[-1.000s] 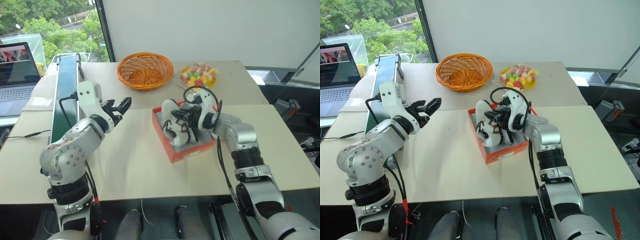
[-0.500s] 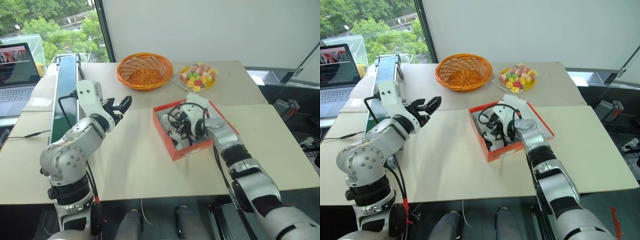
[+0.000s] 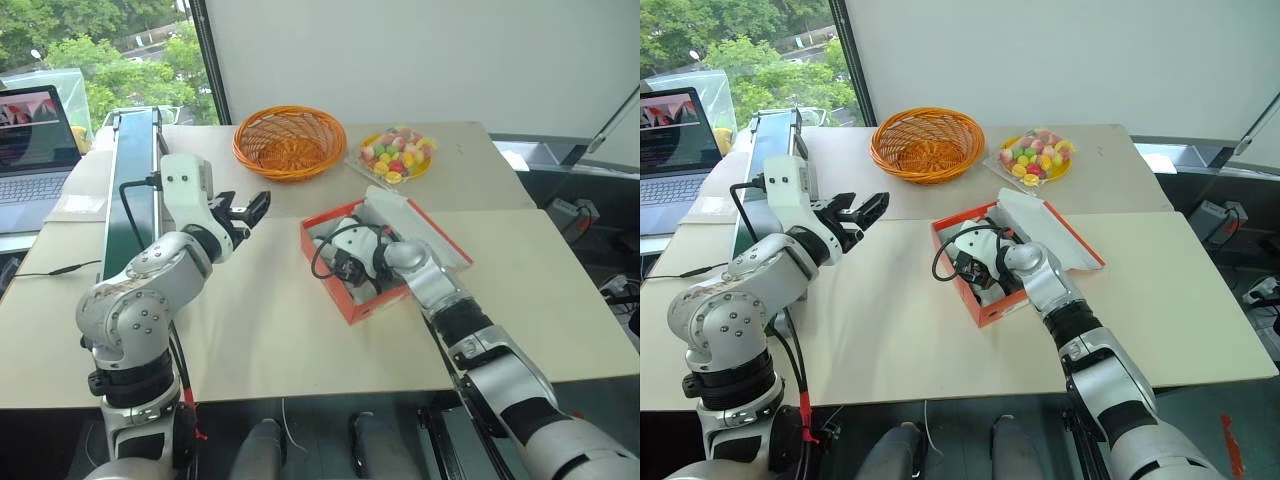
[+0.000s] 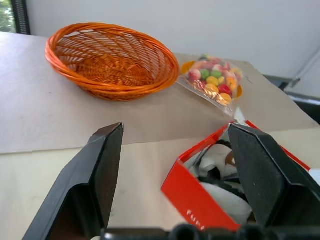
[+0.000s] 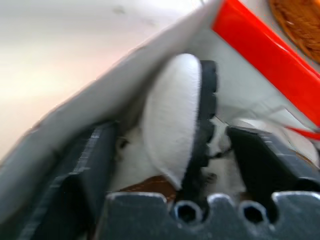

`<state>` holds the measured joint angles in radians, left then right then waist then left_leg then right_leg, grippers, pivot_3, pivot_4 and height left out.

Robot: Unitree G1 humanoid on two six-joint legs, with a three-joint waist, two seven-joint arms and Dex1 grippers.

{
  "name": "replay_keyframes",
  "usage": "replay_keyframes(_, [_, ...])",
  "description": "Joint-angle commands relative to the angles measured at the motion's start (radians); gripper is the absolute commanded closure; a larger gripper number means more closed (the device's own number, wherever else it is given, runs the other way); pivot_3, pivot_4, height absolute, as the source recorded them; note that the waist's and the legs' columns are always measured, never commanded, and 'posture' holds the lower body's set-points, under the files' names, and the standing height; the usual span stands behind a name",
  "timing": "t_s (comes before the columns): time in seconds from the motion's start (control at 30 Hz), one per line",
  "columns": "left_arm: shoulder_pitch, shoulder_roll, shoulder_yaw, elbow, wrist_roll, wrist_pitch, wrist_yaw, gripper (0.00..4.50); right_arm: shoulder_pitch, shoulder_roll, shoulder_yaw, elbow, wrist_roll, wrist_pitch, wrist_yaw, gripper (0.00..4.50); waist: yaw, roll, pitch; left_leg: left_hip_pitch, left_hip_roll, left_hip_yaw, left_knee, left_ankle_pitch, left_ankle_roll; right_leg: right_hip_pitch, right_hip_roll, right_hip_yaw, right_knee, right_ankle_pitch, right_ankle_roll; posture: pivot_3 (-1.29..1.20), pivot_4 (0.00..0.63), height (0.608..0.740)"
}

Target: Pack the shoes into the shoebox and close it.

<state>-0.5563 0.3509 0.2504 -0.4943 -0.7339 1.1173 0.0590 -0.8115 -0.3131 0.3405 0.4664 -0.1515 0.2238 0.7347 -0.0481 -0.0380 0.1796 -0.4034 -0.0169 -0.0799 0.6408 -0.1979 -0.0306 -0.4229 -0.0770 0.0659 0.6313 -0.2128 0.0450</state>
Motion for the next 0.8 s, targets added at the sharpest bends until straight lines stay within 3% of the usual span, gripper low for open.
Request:
replay_keyframes(0.03, [0.007, 0.059, -0.018, -0.019, -0.001, -0.018, -0.088, 0.95, -0.024, -0.062, -0.094, -0.261, 0.069, 0.142, 0.055, 0.01, 0.001, 0.0, 0.0, 0.0, 0.0, 0.0, 0.0, 0.0, 0.0, 0.0, 0.0, 0.0, 0.0, 0.0, 0.0, 0.0, 0.15, 0.74])
replay_keyframes(0.3, [0.017, 0.177, -0.166, -0.005, 0.044, -0.079, -0.311, 0.95, 0.032, -0.142, -0.318, -0.558, 0.277, 0.517, 0.079, 0.01, 0.006, 0.0, 0.0, 0.0, 0.0, 0.0, 0.0, 0.0, 0.0, 0.0, 0.0, 0.0, 0.0, 0.0, 0.0, 0.0, 0.15, 0.74])
replay_keyframes(0.4, [0.015, 0.207, -0.213, 0.007, 0.042, -0.104, -0.402, 0.95, 0.155, -0.219, -0.397, -0.649, 0.332, 0.624, 0.075, 0.64, 0.021, 0.0, 0.0, -0.001, 0.0, 0.0, 0.0, 0.0, 0.0, 0.001, -0.001, -0.001, -0.002, 0.0, 0.0, 0.0, 0.15, 0.74])
replay_keyframes(0.6, [-0.031, 0.229, -0.275, 0.073, 0.082, -0.158, -0.515, 0.95, 0.414, -0.322, -0.528, -0.919, 0.479, 0.827, 0.085, 2.66, 0.02, 0.001, 0.0, -0.002, 0.0, 0.001, 0.0, -0.001, 0.001, -0.001, 0.0, 0.0, -0.001, -0.001, 0.0, 0.0, 0.15, 0.74])
replay_keyframes(0.73, [-0.073, 0.273, -0.333, 0.112, 0.124, -0.21, -0.626, 0.95, 0.658, -0.309, -0.64, -1.033, 0.564, 0.923, 0.059, 4.08, 0.021, 0.001, 0.0, -0.001, 0.0, 0.001, 0.0, -0.001, 0.001, 0.002, 0.0, 0.0, -0.002, -0.002, 0.002, 0.0, 0.15, 0.74])
replay_keyframes(0.77, [-0.083, 0.282, -0.343, 0.12, 0.132, -0.221, -0.65, 0.95, 0.711, -0.264, -0.667, -1.027, 0.582, 0.923, 0.034, 4.44, 0.021, 0.001, 0.0, -0.001, 0.0, 0.001, 0.001, -0.001, 0.001, 0.003, 0.0, 0.0, -0.002, -0.004, 0.005, 0.0, 0.15, 0.74])
replay_keyframes(0.8, [-0.09, 0.287, -0.348, 0.126, 0.137, -0.228, -0.666, 0.95, 0.741, -0.232, -0.685, -1.024, 0.597, 0.923, 0.014, 4.44, 0.022, 0.0, 0.0, -0.001, 0.0, 0.001, 0.001, -0.001, 0.001, 0.002, 0.0, 0.0, -0.002, -0.005, 0.006, 0.0, 0.15, 0.74])
